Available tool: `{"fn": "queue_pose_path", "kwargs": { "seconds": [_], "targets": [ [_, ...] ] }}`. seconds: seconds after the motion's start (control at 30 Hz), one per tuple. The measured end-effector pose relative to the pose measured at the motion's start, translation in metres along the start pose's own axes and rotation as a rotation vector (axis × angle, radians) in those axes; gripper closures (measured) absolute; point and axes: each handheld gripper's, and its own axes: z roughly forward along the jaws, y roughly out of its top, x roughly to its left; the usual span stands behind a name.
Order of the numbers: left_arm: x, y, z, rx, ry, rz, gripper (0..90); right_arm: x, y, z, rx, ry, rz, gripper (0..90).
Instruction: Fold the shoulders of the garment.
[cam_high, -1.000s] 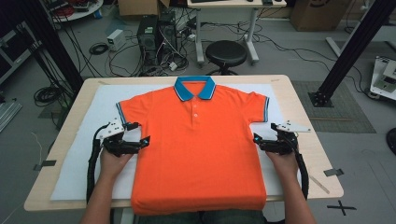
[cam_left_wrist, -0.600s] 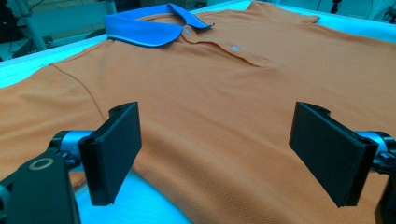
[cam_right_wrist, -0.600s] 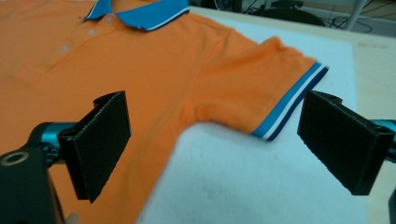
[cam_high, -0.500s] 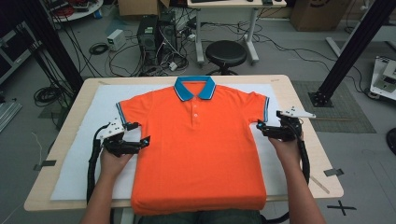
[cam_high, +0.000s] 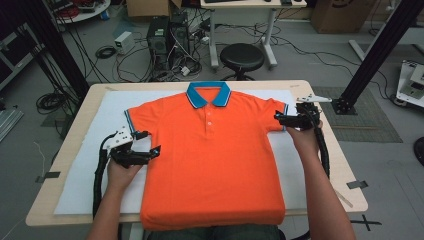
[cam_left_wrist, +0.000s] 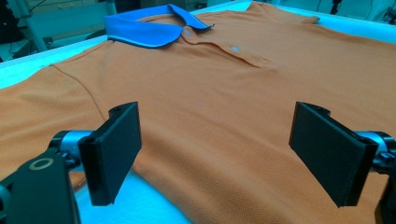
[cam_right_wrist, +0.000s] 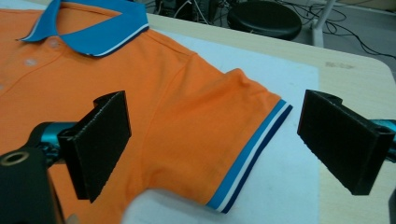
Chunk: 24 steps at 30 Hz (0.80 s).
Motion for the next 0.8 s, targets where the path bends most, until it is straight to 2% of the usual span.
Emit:
{"fn": "queue_pose_path", "kwargs": {
  "seconds": [0.2, 0.27, 0.4, 0.47, 0.6, 0.73, 0.8],
  "targets": [
    [0.000, 0.000, 0.000, -0.003, 0.000, 0.000, 17.0, -0.008, 0.010, 0.007, 0.018, -0.008, 0.015, 9.6],
    [0.000, 0.000, 0.000, -0.001, 0.004, 0.003, 17.1, -0.012, 0.015, 0.013, 0.043, -0.007, 0.025, 9.6],
    [-0.001, 0.000, 0.000, -0.001, 0.004, 0.001, 17.1, -0.014, 0.018, 0.018, 0.047, -0.014, 0.036, 9.6],
    [0.000, 0.000, 0.000, 0.000, 0.004, 0.003, 17.1, -0.015, 0.020, 0.026, 0.087, -0.019, 0.038, 9.6],
    [0.000, 0.000, 0.000, -0.001, 0.004, 0.004, 17.0, -0.015, 0.019, 0.034, 0.108, -0.014, 0.039, 9.6],
    [0.000, 0.000, 0.000, -0.002, 0.001, 0.003, 17.0, -0.020, 0.013, 0.048, 0.175, -0.014, 0.067, 9.6],
    [0.000, 0.000, 0.000, -0.001, -0.001, 0.001, 17.1, -0.022, 0.010, 0.053, 0.196, -0.027, 0.066, 9.6]
  ]
}}
